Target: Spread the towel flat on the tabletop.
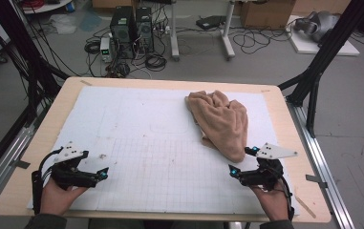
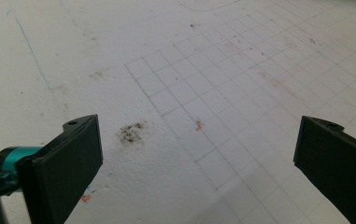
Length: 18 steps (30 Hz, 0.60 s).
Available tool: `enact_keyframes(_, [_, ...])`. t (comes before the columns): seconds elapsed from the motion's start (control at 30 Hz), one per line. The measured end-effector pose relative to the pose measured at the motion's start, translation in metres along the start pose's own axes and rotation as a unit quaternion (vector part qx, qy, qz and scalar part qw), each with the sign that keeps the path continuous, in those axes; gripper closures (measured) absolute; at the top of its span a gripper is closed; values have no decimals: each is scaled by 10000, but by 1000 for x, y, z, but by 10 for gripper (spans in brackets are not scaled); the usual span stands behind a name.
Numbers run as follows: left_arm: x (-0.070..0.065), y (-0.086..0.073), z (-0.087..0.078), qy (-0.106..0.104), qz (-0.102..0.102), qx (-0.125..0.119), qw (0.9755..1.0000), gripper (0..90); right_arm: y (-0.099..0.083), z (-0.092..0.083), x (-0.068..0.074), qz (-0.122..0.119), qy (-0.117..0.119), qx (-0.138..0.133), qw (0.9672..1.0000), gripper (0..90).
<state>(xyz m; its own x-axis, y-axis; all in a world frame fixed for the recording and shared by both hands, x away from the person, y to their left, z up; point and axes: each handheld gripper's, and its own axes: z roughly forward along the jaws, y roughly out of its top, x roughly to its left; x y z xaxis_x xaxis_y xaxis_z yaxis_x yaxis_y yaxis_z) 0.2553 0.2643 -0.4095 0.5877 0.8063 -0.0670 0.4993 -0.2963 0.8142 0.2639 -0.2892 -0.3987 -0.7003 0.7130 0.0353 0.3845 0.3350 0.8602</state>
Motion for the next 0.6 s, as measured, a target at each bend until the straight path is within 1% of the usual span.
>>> enact_keyframes(0.23, [0, 1, 3, 6, -7, -13, 10000, 18, 1, 3, -3, 8, 27, 33, 10000, 105])
enact_keyframes(0.37, [-1, 1, 4, -35, 22, -3, 10000, 18, 3, 5, -4, 17, 58, 71, 10000, 105])
enact_keyframes(0.47, [-1, 1, 5, -54, 36, -7, 10000, 17, 7, 8, -6, 21, 77, 95, 9999, 105])
enact_keyframes(0.6, [2, 2, 4, -49, 7, -33, 10000, 17, 18, 15, -9, -65, 89, 103, 9999, 106])
